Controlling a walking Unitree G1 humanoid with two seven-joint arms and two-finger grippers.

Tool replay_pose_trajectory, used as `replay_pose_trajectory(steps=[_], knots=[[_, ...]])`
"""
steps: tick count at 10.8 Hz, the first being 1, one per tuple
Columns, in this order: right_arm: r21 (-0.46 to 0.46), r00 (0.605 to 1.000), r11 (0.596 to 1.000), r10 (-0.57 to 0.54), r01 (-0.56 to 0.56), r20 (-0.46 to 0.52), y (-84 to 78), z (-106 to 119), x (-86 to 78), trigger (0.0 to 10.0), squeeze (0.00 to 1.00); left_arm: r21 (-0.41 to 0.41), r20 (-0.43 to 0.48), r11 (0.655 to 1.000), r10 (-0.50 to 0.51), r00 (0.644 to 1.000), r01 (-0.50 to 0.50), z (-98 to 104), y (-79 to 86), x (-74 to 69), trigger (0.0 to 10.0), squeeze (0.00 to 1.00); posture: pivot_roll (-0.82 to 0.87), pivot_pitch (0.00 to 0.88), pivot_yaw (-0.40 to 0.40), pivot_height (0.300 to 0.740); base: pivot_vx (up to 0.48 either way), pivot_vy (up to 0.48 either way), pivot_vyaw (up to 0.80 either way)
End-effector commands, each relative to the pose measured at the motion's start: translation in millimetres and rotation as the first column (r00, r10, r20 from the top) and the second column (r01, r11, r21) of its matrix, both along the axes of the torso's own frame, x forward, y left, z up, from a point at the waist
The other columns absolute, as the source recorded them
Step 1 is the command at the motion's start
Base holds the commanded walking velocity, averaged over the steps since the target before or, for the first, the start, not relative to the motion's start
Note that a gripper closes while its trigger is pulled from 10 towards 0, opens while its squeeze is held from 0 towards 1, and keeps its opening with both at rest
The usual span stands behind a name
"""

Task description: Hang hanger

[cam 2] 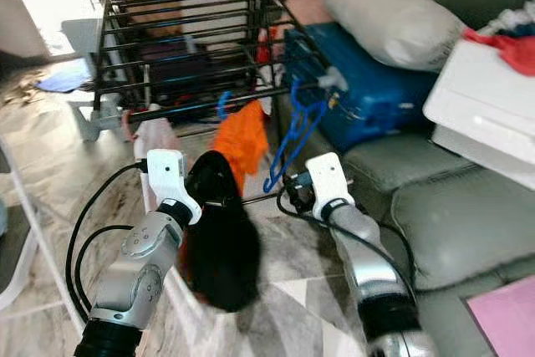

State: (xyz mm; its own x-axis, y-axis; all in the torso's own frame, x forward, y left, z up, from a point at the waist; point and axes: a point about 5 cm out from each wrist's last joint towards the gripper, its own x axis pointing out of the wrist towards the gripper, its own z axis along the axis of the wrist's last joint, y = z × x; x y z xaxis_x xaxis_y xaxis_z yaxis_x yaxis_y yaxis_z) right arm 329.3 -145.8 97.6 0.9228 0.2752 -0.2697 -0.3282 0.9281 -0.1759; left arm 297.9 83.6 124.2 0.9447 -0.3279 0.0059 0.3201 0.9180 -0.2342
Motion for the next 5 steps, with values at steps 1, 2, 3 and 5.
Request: replay_pose_trajectory(steps=[1,2,3,5], knots=[[-0.007,0.999,0.999,0.036,-0.036,0.004,6.6,5,8.1,10.0,0.0,-0.002,0.03,1.0,-0.009,1.0,0.009,8,-4.2,2.3,10.0,0.0,-0.2,0.0,0.034,0.74,0.0,0.0,0.0],[-0.007,0.999,0.999,0.045,-0.045,-0.007,9.0,5,11.6,10.0,0.0,-0.002,0.028,1.0,-0.009,1.0,0.009,8,-4.2,2.3,10.0,0.0,-0.2,0.0,0.035,0.74,0.0,0.0,0.0],[-0.007,0.998,0.998,0.059,-0.059,-0.019,13.8,4,18.0,10.0,0.0,0.0,0.025,1.0,-0.012,1.0,0.012,8,-4.5,2.4,10.0,0.0,-0.19,0.0,0.035,0.74,0.0,0.0,0.0],[0.004,0.997,0.998,0.063,-0.063,-0.038,21.8,6,28.4,10.0,0.0,0.007,0.022,1.0,-0.016,1.0,0.016,8,-4.5,2.4,10.0,0.0,-0.19,0.0,0.036,0.74,0.0,0.0,0.0]])
